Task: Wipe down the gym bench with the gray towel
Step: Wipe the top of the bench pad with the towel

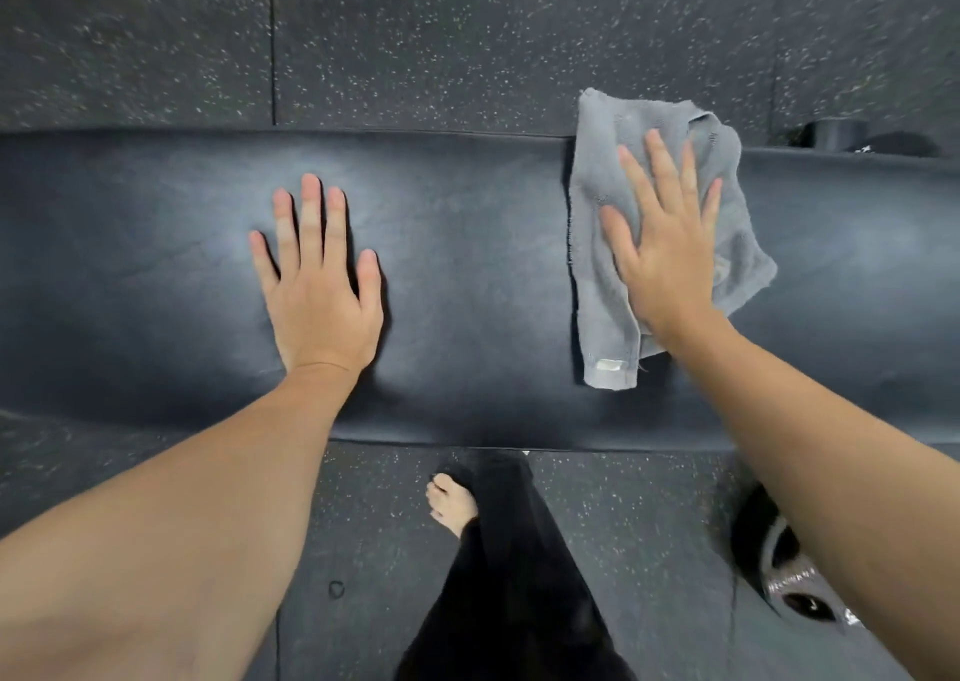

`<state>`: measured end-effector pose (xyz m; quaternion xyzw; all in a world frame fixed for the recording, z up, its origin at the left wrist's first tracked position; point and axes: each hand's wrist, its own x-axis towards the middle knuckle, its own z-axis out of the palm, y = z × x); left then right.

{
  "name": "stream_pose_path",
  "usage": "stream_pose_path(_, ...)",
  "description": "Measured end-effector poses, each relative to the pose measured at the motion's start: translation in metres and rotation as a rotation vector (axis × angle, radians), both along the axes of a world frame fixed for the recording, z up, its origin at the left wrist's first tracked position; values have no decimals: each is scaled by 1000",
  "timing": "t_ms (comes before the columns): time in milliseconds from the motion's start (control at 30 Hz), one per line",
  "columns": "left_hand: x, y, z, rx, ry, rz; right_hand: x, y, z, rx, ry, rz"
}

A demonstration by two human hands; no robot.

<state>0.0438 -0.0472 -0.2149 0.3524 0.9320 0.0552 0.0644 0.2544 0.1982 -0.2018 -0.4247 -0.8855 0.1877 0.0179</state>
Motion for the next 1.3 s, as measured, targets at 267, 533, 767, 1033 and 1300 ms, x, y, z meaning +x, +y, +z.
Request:
stream_pose_path(267,1,-1,0,42,-3,-2,14,-148,-2,43,-44,141)
stream_pose_path(533,2,1,-2,-45,47,-34,77,-179,-9,153,-76,413)
stream_pose_path(767,127,92,28,140,-2,-13,216,-60,-4,53,-72,58)
stream_pose_path(1033,232,166,-4,48,-24,-14,225,-36,-4,22,-50,-67)
stream_pose_path(1300,230,165,-4,59,-6,-18,86,35,-9,57,-16,17)
